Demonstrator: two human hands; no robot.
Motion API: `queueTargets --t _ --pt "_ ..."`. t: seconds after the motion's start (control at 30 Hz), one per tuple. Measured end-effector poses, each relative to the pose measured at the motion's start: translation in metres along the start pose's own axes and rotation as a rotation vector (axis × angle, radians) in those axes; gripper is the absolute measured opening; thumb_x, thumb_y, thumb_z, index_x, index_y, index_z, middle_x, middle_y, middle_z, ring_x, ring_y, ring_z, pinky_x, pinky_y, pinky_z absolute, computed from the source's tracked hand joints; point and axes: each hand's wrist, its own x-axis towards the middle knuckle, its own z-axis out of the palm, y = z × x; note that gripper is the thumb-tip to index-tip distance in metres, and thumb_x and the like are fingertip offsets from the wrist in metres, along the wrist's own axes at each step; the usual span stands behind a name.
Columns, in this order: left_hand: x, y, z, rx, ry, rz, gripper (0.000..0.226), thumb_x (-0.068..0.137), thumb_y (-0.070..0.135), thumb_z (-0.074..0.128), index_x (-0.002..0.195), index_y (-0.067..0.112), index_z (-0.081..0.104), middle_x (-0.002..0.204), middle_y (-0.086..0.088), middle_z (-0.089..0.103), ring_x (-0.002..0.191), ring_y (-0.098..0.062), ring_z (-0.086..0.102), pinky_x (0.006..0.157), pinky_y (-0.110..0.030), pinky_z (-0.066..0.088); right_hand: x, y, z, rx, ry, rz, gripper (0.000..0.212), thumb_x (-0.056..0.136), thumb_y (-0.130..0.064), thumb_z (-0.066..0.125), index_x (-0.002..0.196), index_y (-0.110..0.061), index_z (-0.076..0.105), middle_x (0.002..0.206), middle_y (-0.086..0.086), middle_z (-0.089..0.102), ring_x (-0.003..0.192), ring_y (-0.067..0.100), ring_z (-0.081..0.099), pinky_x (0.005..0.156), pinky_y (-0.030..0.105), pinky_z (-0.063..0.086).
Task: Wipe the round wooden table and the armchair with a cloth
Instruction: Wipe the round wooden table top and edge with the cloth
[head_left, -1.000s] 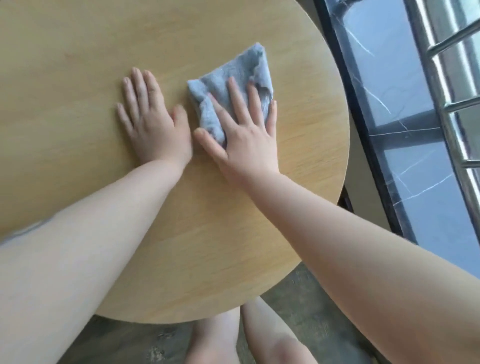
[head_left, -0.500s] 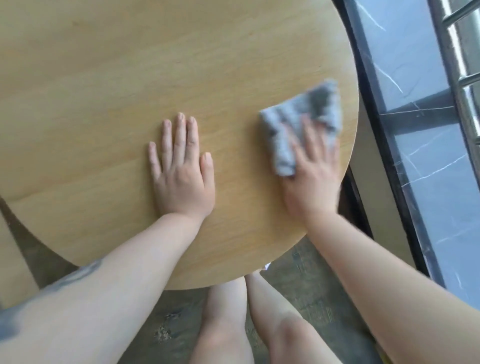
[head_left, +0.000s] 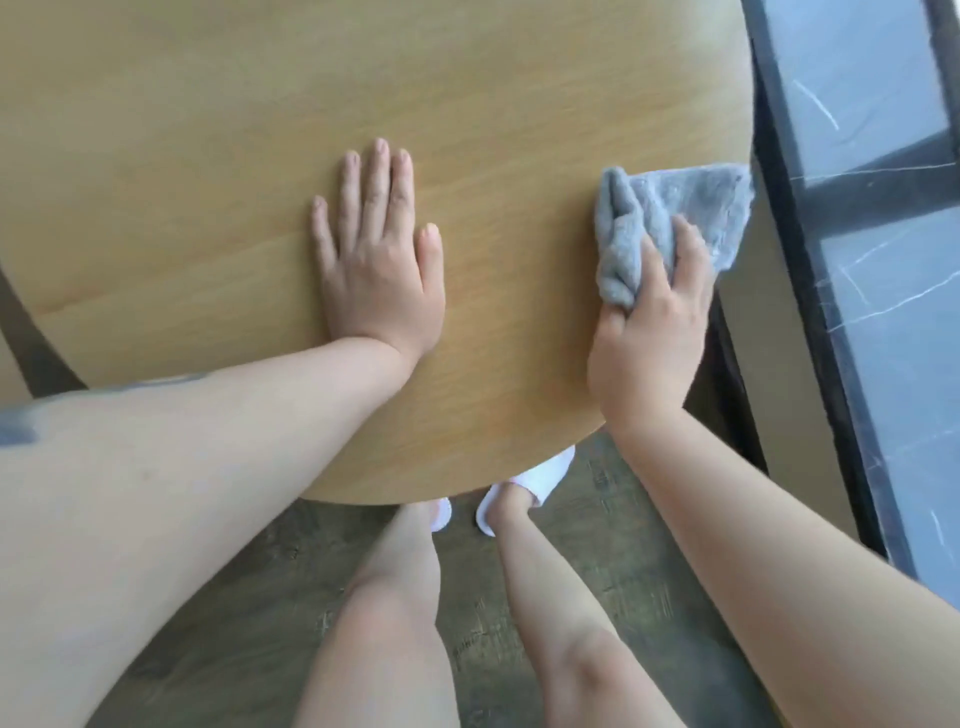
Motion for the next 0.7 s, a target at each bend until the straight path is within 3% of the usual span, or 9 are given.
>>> queueTargets --t 0.1,0.17,0.27,0.33,0.37,0.47,0.53,0.63,0.7 --pt "0.002 -0.002 0.000 -0.010 0.017 -0.002 0.059 0.095 0.036 0.025 0.152 0.020 0.024 0.159 0.003 0.020 0.148 -0.018 0.013 0.118 -0.044 0.008 -0.050 -0.044 0.024 0.004 -0.233 -0.357 0.054 0.071 -0.006 0.050 0.125 -0.012 0.058 0.149 0.015 0.038 0.141 0.029 0.028 0.116 0.046 0.021" --pt "-0.001 -0.004 0.001 -0.089 0.049 0.010 0.058 0.093 0.029 0.030 0.149 0.017 0.032 0.157 0.000 0.027 0.147 -0.019 0.019 0.118 -0.045 0.009 -0.081 -0.023 0.023 -0.117 -0.268 -0.506 0.052 0.076 -0.011 0.050 0.128 -0.019 0.054 0.152 0.012 0.035 0.143 0.027 0.025 0.116 0.046 0.017" --pt "-0.005 -0.004 -0.001 -0.264 0.141 0.046 0.056 0.088 0.014 0.039 0.143 0.011 0.043 0.152 -0.006 0.037 0.144 -0.022 0.027 0.117 -0.045 0.008 -0.062 0.019 0.002 -0.183 -0.093 -0.269 0.059 0.076 -0.002 0.054 0.133 -0.017 0.052 0.151 0.014 0.035 0.141 0.030 0.029 0.114 0.044 0.022" --pt "-0.010 -0.006 -0.008 -0.371 0.165 0.115 0.057 0.084 0.003 0.042 0.140 0.007 0.047 0.149 -0.009 0.041 0.142 -0.025 0.031 0.117 -0.043 0.010 -0.052 0.005 -0.001 -0.086 0.055 -0.047 0.057 0.075 0.003 0.051 0.131 -0.010 0.055 0.150 0.016 0.036 0.138 0.032 0.031 0.117 0.033 0.018" --pt "-0.015 -0.009 -0.013 -0.386 0.170 0.171 0.058 0.082 -0.001 0.042 0.139 0.006 0.049 0.148 -0.010 0.043 0.141 -0.026 0.032 0.117 -0.043 0.011 -0.058 -0.013 0.005 -0.041 0.076 -0.049 0.058 0.074 0.002 0.049 0.130 -0.009 0.055 0.149 0.017 0.037 0.137 0.033 0.032 0.117 0.029 0.015" --pt "-0.038 -0.043 -0.028 -0.239 0.166 0.295 0.057 0.084 0.000 0.042 0.140 0.007 0.048 0.149 -0.008 0.042 0.142 -0.026 0.031 0.118 -0.042 0.012 -0.118 -0.052 0.031 -0.078 -0.212 -0.479 0.062 0.073 -0.006 0.051 0.133 -0.021 0.049 0.152 0.012 0.033 0.143 0.030 0.026 0.116 0.044 0.019" --pt "-0.057 -0.077 -0.032 -0.148 0.080 0.269 0.053 0.092 0.009 0.040 0.145 0.011 0.040 0.153 -0.006 0.035 0.145 -0.024 0.024 0.118 -0.041 0.009 -0.135 -0.028 0.031 -0.198 -0.272 -0.596 0.067 0.073 -0.008 0.050 0.137 -0.026 0.046 0.153 0.009 0.030 0.143 0.029 0.024 0.113 0.049 0.022" --pt "-0.071 -0.111 -0.031 -0.025 -0.071 0.217 0.054 0.099 0.030 0.026 0.152 0.018 0.023 0.159 0.001 0.020 0.148 -0.019 0.012 0.119 -0.042 0.006 -0.113 0.002 0.015 -0.222 -0.015 -0.153 0.060 0.075 0.000 0.052 0.133 -0.014 0.049 0.153 0.017 0.030 0.142 0.035 0.023 0.113 0.050 0.024" --pt "-0.068 -0.115 -0.029 0.003 -0.078 0.229 0.055 0.099 0.032 0.024 0.153 0.020 0.020 0.160 0.002 0.017 0.148 -0.018 0.011 0.119 -0.043 0.006 -0.102 -0.025 0.021 -0.086 0.138 0.075 0.058 0.074 0.002 0.049 0.132 -0.005 0.052 0.151 0.021 0.031 0.142 0.037 0.023 0.115 0.048 0.021"
